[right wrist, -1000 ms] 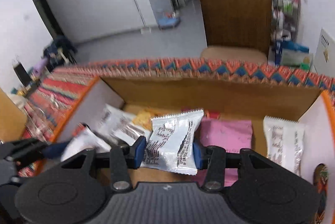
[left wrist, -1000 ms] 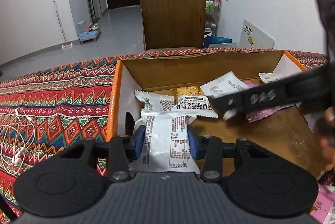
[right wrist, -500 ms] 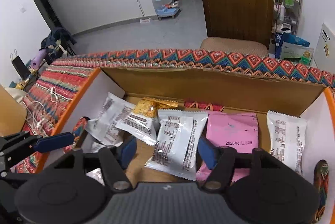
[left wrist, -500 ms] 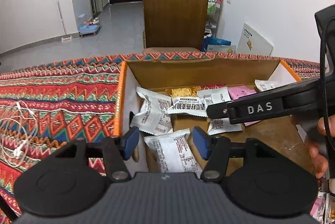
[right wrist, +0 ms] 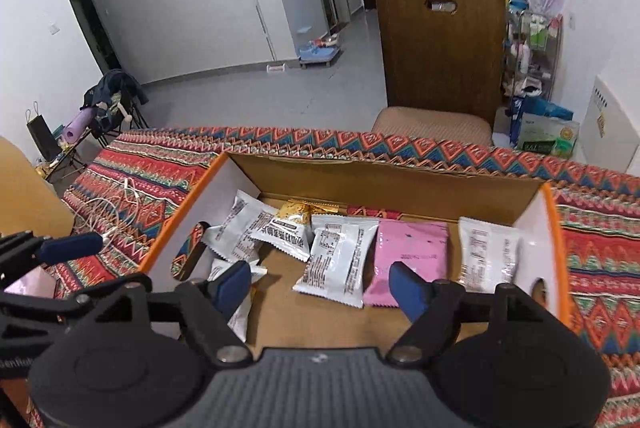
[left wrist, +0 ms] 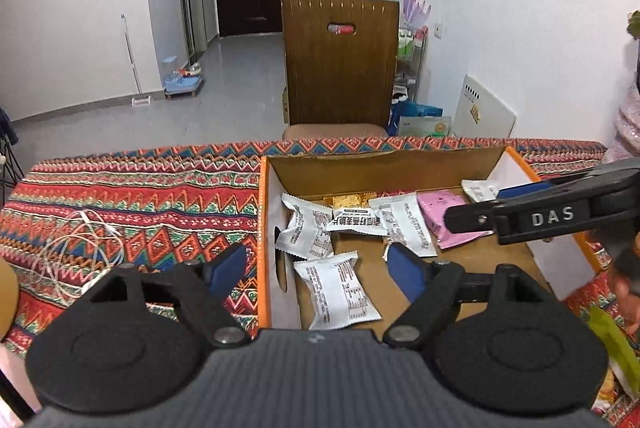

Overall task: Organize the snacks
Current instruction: 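Open the left tool to drop its packet while the right tool releases its packet, then move both open tools back to the snack pile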

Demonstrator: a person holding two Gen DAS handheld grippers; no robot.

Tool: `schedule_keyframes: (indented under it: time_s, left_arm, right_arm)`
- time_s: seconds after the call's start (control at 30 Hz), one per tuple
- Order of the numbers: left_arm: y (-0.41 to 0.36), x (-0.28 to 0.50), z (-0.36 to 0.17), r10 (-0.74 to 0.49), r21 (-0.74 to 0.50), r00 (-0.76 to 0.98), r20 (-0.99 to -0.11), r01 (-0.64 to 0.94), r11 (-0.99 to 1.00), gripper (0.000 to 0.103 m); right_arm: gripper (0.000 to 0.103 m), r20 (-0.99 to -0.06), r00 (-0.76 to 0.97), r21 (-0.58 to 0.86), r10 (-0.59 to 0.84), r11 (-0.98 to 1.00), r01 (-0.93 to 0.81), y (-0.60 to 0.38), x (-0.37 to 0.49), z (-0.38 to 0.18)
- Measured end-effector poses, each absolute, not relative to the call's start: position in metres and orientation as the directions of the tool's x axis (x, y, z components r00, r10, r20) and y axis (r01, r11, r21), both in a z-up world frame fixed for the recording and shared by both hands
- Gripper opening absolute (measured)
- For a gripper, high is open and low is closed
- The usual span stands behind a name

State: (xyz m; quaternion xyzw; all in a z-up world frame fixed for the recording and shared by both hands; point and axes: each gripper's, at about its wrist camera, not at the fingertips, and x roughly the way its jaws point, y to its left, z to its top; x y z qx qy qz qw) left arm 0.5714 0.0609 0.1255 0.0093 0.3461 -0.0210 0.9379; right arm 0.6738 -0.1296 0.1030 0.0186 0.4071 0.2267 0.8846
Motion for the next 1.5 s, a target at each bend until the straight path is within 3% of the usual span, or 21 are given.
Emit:
schedule_keyframes:
  time_s: [0.43,0.8,1.17,1.5]
  left_arm:
    - [0.052,0.467,0.172,-0.03,0.008,0.826,-0.562,0.042,0.999,0.093]
    - [0.041,0.356,0.182,-0.036,0.008,0.868,-0.495,0.046,0.999,0.1]
    - [0.026,0.245,0.17,-0.071,-0.006,0.898,-0.435,0.076,0.997,0.103]
    - [0.027,0.177,0.124,-0.083,-0.067,0.9,-0.427,0.059,0.996,0.103]
  right_arm:
    - [0.081,-0.629,0.656,0.139,0.416,0.891,-0.432,-0.161,0.553,0.154]
    - [0.083,-0.564,0.714,0.07,0.415,0.885,-0.46,-0.181,0.435,0.163]
    - [0.084,-0.525,0.733,0.075,0.432,0.881,-0.466,-0.203,0.342,0.154]
    - [0.085,-0.474,0.762,0.079,0.44,0.884,-0.462,-0.225,0.262,0.122]
